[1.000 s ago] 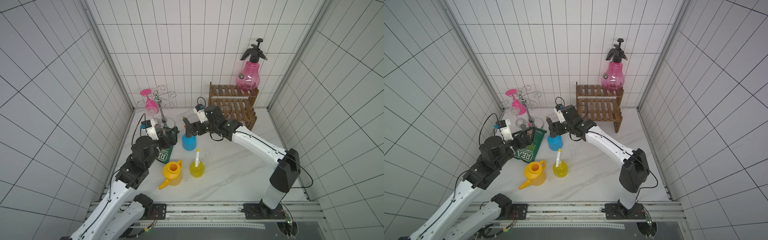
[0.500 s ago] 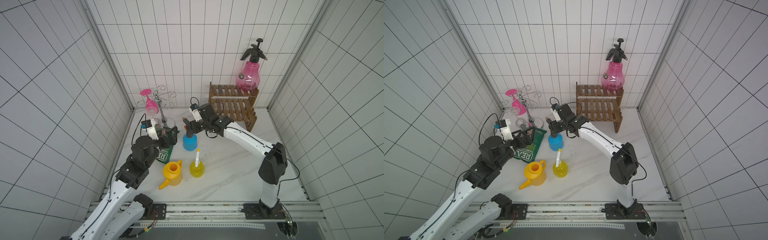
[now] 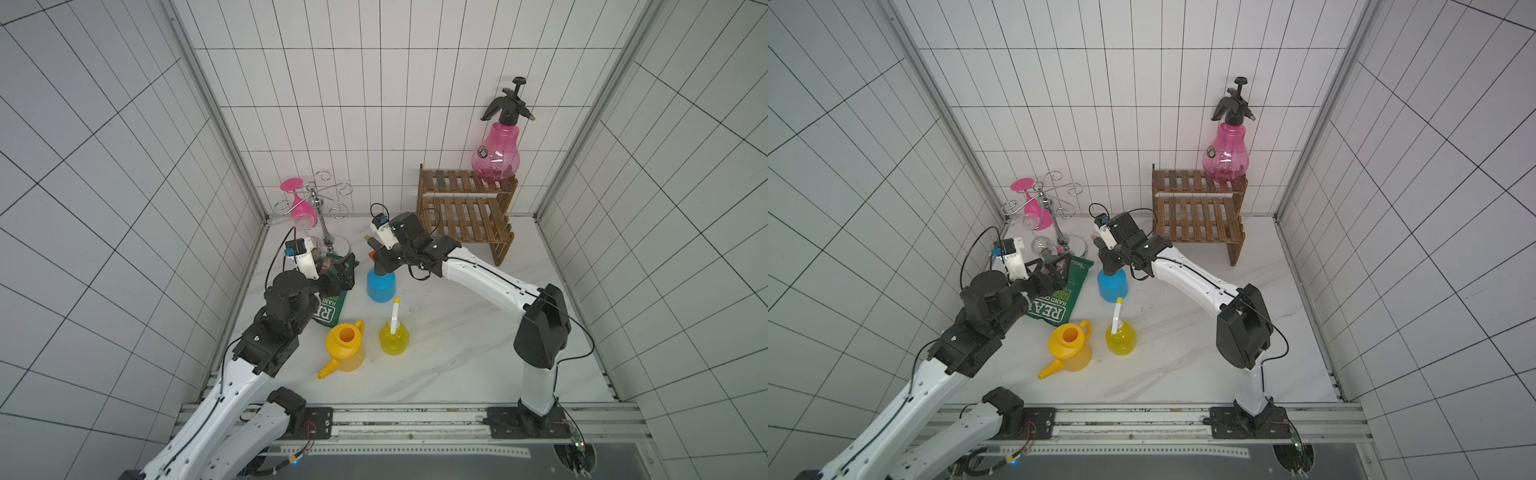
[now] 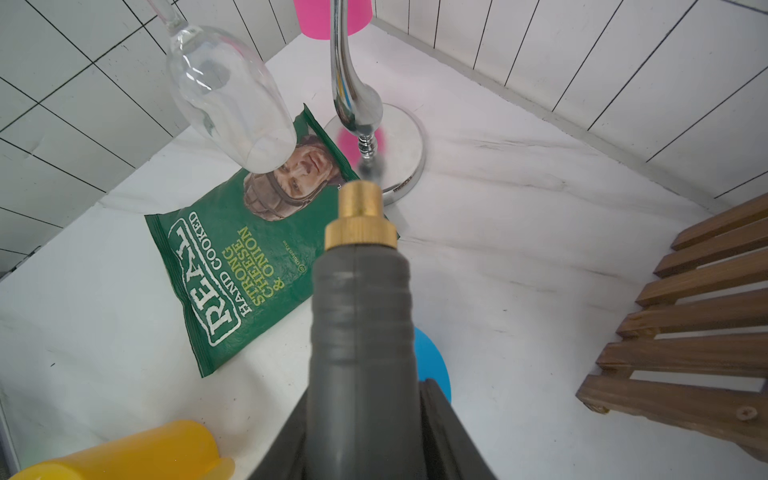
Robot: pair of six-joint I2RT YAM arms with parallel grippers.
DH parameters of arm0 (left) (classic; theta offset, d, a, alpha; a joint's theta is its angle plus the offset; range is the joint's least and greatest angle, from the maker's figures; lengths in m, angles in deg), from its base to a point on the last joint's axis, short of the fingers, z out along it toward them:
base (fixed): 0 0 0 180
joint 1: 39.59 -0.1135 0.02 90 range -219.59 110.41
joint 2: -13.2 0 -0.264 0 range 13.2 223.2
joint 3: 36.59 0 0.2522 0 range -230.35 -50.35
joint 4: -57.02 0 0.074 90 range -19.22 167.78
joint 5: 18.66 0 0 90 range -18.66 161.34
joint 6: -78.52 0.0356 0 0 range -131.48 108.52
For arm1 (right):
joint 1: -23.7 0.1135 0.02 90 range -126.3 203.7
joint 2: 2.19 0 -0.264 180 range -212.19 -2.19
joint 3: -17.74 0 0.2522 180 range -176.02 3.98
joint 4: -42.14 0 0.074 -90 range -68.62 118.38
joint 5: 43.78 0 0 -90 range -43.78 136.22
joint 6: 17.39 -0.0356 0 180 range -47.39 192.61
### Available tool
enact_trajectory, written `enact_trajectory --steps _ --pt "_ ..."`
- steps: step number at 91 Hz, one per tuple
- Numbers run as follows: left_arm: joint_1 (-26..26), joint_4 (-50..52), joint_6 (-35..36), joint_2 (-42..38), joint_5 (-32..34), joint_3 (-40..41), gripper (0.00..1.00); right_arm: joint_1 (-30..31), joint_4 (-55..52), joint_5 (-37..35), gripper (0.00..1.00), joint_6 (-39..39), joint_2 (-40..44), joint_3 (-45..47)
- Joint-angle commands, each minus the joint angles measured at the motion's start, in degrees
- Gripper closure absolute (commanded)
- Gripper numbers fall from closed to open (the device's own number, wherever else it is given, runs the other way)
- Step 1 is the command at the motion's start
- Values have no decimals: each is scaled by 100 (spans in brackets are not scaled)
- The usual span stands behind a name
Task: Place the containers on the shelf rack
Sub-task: 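Pick up a container from the center of the board.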
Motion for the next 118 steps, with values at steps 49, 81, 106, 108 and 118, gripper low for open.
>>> enact_trajectory --steps 49,81,106,108,118 --pt "32 -842 2775 171 -2785 168 2 -1947 174 2562 100 1269 2861 2136" --pt "1141 -739 4447 1570 -4476 -424 2 -2528 -1347 4375 100 3456 4597 3144" --pt "1352 -200 4775 2689 -4987 -1193 7 -2573 -2185 4614 100 4202 4862 3011" --pt "1353 -201 4761 2746 -5087 -1223 7 -2575 -2194 4661 100 4214 4862 3000" --pt "1359 -233 4705 2977 -5668 -1371 14 -2568 -2195 4876 100 4218 4857 2967"
